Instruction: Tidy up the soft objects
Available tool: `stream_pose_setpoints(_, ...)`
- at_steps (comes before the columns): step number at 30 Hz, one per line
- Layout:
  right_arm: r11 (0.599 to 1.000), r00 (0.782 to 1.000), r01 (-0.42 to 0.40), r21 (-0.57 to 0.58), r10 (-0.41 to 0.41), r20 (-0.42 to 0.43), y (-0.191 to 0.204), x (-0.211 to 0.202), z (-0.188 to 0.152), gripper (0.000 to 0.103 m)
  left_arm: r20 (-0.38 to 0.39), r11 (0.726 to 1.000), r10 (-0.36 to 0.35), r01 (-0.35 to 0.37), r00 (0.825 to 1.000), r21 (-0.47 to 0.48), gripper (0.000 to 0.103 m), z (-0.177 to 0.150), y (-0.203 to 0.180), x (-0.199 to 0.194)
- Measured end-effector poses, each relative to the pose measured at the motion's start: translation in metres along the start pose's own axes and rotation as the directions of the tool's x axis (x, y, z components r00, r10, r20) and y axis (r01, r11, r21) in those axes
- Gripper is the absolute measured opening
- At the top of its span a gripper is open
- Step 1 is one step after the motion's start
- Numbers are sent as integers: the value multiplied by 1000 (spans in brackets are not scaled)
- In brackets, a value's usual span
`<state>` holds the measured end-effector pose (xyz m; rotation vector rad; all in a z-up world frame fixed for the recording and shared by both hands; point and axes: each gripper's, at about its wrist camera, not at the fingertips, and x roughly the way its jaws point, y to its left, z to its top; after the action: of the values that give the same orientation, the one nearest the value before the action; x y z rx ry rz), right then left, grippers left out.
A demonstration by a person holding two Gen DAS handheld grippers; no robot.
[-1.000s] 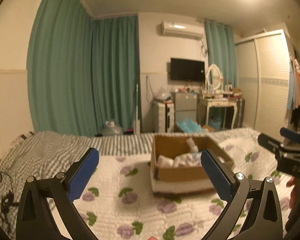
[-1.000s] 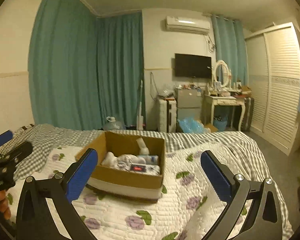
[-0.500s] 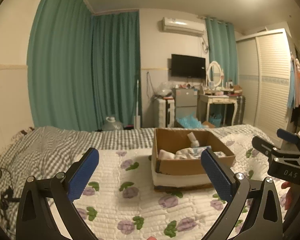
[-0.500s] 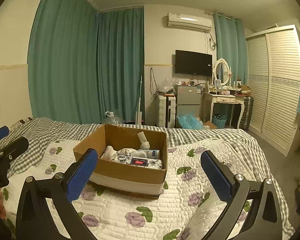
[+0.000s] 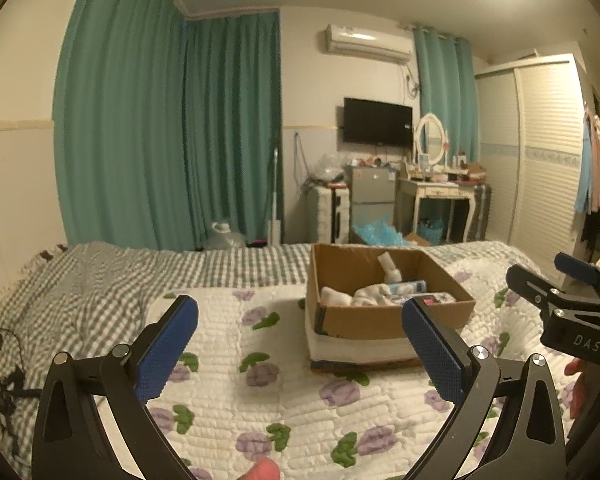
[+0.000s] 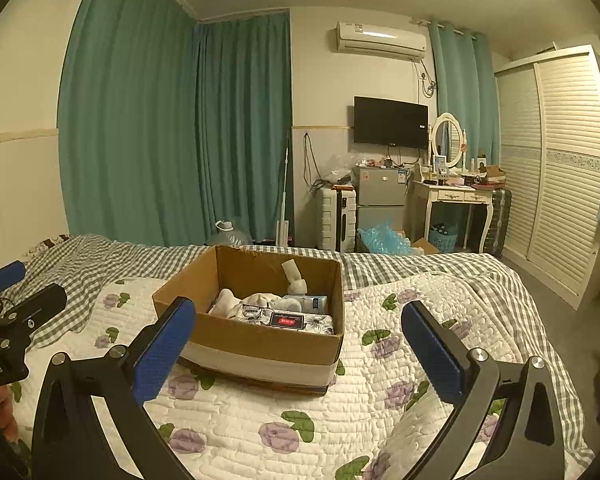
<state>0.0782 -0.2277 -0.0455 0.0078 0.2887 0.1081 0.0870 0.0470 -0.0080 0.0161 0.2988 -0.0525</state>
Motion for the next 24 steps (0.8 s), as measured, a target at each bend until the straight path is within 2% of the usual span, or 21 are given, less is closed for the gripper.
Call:
stream_pose_setpoints(12,1000,1000,-8,3,8,-18,0,4,-2,103,-29,1000,-15,16,999,18,103,-3,-2,6)
stream_pose_setpoints(24,1000,1000,-9,0,9,-19,0,3,-2,103,-18,1000,-1,1,1000,17,103,-4,-3,4)
